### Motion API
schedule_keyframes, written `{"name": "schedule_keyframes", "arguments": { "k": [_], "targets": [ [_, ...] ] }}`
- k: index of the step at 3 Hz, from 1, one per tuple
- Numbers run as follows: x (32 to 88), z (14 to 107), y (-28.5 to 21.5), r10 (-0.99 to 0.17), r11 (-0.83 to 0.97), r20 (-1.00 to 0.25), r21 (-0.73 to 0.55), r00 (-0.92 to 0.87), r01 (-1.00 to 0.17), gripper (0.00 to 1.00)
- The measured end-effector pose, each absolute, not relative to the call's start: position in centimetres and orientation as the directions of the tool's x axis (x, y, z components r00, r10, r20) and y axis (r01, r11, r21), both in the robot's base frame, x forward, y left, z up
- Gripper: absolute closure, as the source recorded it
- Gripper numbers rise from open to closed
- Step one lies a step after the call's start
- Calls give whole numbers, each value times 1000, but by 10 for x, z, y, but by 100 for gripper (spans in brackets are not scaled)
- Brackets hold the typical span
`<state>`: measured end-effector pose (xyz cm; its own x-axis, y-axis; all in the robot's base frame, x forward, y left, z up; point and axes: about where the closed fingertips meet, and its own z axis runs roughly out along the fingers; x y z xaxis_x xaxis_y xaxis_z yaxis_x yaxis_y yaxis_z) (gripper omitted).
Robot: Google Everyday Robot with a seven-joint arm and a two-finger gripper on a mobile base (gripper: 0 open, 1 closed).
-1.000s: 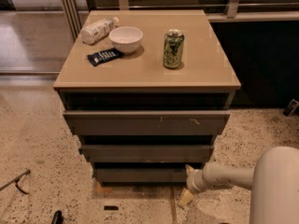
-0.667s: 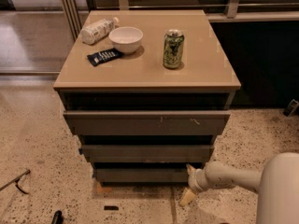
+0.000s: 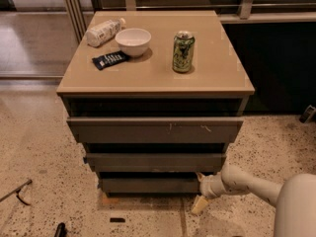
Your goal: Open bottom drawer
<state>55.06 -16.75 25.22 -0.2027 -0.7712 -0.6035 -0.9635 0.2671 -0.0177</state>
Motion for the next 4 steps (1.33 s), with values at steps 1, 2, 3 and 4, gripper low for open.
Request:
{"name": "schedule_keyframes", "arguments": {
  "k": [1,2,3,4],
  "targets": [
    [552,253,-168,-771,264,-604,-17,-201,-964,0],
    [553,244,-167,-776,250,-607,-48,-171,-967,0],
    [556,236,-163,-788,224,-602,-84,-130,-971,0],
    [560,227,-159,-801,202,-590,-103,-103,-974,0]
  ]
}}
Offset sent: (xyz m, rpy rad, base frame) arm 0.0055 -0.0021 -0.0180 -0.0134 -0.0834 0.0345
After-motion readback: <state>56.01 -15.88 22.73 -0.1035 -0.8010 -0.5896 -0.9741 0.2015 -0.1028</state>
